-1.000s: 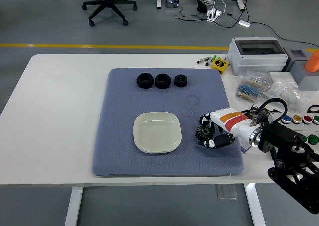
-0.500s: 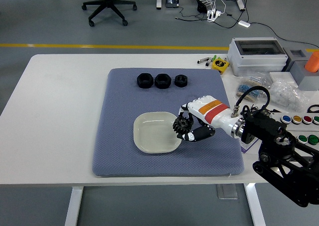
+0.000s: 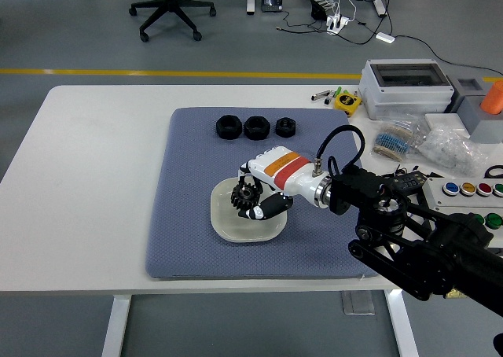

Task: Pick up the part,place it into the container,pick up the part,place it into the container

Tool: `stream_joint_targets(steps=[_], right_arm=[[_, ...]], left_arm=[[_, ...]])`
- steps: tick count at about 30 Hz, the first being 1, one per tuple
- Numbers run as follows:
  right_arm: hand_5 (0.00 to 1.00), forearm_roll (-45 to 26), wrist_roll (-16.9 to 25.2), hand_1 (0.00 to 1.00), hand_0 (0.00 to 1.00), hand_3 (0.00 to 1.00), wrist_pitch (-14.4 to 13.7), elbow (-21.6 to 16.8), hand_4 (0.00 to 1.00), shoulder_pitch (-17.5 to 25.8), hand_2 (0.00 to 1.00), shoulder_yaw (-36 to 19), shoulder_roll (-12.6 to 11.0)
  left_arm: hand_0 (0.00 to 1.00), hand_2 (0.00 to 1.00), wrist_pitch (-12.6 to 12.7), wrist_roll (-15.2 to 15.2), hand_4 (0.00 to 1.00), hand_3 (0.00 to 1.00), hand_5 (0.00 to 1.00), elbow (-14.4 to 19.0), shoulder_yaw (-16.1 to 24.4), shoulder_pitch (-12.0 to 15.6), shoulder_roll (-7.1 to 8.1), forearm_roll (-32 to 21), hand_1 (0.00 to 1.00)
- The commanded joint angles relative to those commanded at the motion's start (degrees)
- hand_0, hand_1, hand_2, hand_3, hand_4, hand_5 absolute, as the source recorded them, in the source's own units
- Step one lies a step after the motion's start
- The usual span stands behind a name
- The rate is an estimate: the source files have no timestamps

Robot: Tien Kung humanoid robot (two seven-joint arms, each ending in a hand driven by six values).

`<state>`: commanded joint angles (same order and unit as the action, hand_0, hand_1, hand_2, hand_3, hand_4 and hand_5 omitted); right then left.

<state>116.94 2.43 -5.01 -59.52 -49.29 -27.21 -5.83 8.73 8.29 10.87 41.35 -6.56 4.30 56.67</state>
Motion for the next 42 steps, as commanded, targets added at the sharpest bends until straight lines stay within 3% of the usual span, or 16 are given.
stream_joint_targets(steps=[2, 3, 8, 9, 15, 25, 26, 27, 32, 33, 42], right_arm=[[0.41, 1.8, 1.1, 0.267, 0.081, 0.501, 0.2, 1.2, 0.801, -0.8, 0.393, 0.2, 0.7], [0.479, 2.2, 1.3, 0.32, 0.127, 0.633, 0.3, 1.4, 0.998, -0.9, 0.464, 0.2, 0.9], [0.479, 5.5, 3.4, 0.32, 0.127, 0.633, 2.2, 2.2, 0.998, -1.7, 0.464, 0.4, 1.4], [0.506, 5.5, 3.6, 0.352, 0.178, 0.779, 2.4, 2.3, 0.998, -1.8, 0.543, 0.4, 1.5], [0.509, 5.8, 4.1, 0.35, 0.182, 0.79, 2.0, 2.2, 0.998, -2.1, 0.551, 0.8, 1.6], [0.464, 4.0, 1.7, 0.335, 0.173, 0.734, -2.4, 1.5, 0.998, -1.5, 0.521, -2.7, -0.1], [0.464, 3.9, 1.7, 0.335, 0.173, 0.734, -2.5, 1.5, 0.998, -1.4, 0.521, -3.4, -0.6], [0.407, 3.8, 1.7, 0.326, 0.17, 0.647, -2.5, 1.6, 0.998, -1.3, 0.501, -3.9, -0.9], [0.407, 4.5, 1.1, 0.326, 0.17, 0.647, -2.0, 3.1, 0.998, -0.4, 0.501, -6.0, -2.8], [0.36, 5.1, 0.9, 0.333, 0.169, 0.537, -1.8, 3.8, 0.998, -0.1, 0.489, -6.2, -3.2], [0.353, 6.0, 0.8, 0.337, 0.178, 0.525, -1.4, 8.0, 0.985, 2.4, 0.485, -6.8, -5.3]], left_arm=[[0.745, 0.653, -0.1, 0.1, 0.641, 0.582, 0.61, 0.0, 0.2, 0.0, 0.05, 0.4, 0.69], [0.744, 0.653, -0.1, 0.1, 0.641, 0.581, 0.612, 0.0, 0.2, 0.0, 0.06, 0.5, 0.687], [0.744, 0.653, -0.1, 0.2, 0.641, 0.581, 0.612, 0.0, 0.5, 0.0, 0.11, 0.9, 0.687], [0.743, 0.652, -0.2, 0.2, 0.641, 0.582, 0.612, 0.0, 0.5, 0.0, 0.12, 1.0, 0.687], [0.742, 0.65, -0.2, 0.2, 0.642, 0.581, 0.613, 0.0, 0.8, 0.2, 0.15, 1.3, 0.686], [0.743, 0.65, -0.1, 0.2, 0.641, 0.581, 0.612, 0.0, 0.8, 0.1, 0.15, 1.3, 0.684], [0.743, 0.65, -0.1, 0.2, 0.641, 0.581, 0.612, 0.0, 0.8, 0.2, 0.16, 1.2, 0.684], [0.743, 0.649, -0.1, 0.2, 0.641, 0.582, 0.612, 0.0, 0.8, 0.2, 0.17, 1.1, 0.684], [0.743, 0.649, -0.1, 0.2, 0.641, 0.582, 0.612, -0.1, 0.9, 0.4, 0.15, 1.3, 0.684], [0.745, 0.648, -0.1, 0.2, 0.642, 0.581, 0.612, -0.1, 1.1, 0.5, 0.12, 1.5, 0.684], [0.744, 0.648, -0.2, 0.4, 0.641, 0.581, 0.612, -0.1, 1.7, 0.8, -0.05, 2.5, 0.686]])
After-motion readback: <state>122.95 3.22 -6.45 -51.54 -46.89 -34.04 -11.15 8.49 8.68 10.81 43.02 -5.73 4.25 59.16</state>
